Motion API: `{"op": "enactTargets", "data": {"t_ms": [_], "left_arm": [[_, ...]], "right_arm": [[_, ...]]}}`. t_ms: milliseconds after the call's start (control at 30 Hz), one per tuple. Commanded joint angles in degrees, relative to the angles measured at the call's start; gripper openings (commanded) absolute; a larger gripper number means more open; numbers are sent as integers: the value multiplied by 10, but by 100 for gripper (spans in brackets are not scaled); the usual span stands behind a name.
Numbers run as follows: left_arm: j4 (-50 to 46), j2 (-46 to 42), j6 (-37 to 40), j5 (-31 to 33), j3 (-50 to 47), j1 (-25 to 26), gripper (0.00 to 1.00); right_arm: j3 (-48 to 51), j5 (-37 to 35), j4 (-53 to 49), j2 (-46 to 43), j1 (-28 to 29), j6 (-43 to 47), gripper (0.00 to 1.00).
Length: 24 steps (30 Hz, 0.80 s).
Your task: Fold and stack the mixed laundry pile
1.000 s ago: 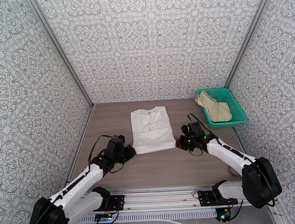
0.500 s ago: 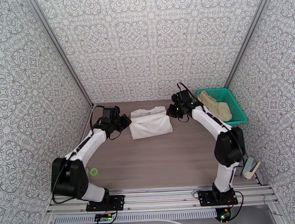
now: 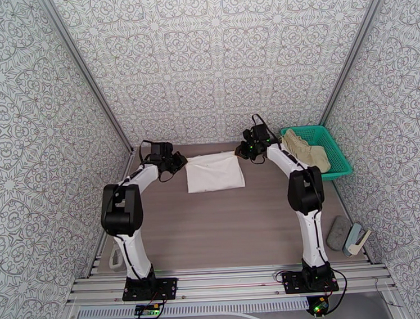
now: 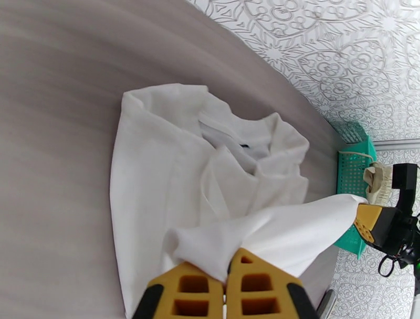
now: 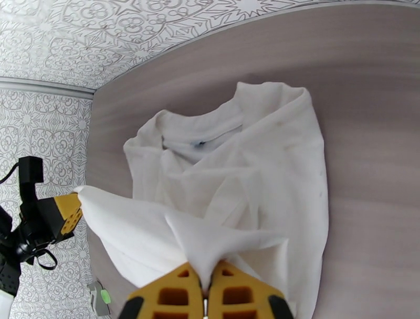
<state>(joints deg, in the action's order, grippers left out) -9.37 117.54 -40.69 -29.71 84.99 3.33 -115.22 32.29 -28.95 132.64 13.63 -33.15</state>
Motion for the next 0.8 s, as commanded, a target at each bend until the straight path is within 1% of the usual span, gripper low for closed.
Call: {"op": "enactTargets", "data": {"t_ms": [0, 67, 200, 233, 367, 433, 533, 600, 767], "left_arm": [[68, 40, -16, -12, 36, -18, 0], [90, 65, -21, -13, 47, -21, 0], [143, 117, -32, -9, 66, -26, 5], [154, 128, -35, -9, 73, -27, 7], [211, 159, -61, -11, 88, -32, 8], [224, 165, -67, -10, 92, -33, 13], [238, 169, -75, -12, 93, -34, 30], [245, 166, -78, -14, 92, -34, 33], [242, 139, -73, -11, 88, -44, 40]], "right_arm": [[-28, 19, 74, 42, -21, -8, 0], [-45, 30, 90, 71, -23, -8, 0], [-71, 52, 146, 123, -24, -18, 1], [-77, 57, 159, 134, -24, -22, 3], [-100, 81, 224, 169, -26, -61, 8], [-109, 88, 242, 177, -26, -76, 15], [-122, 87, 248, 184, -27, -84, 31], [-123, 82, 250, 183, -29, -87, 35], [-137, 81, 247, 179, -37, -95, 37]]}}
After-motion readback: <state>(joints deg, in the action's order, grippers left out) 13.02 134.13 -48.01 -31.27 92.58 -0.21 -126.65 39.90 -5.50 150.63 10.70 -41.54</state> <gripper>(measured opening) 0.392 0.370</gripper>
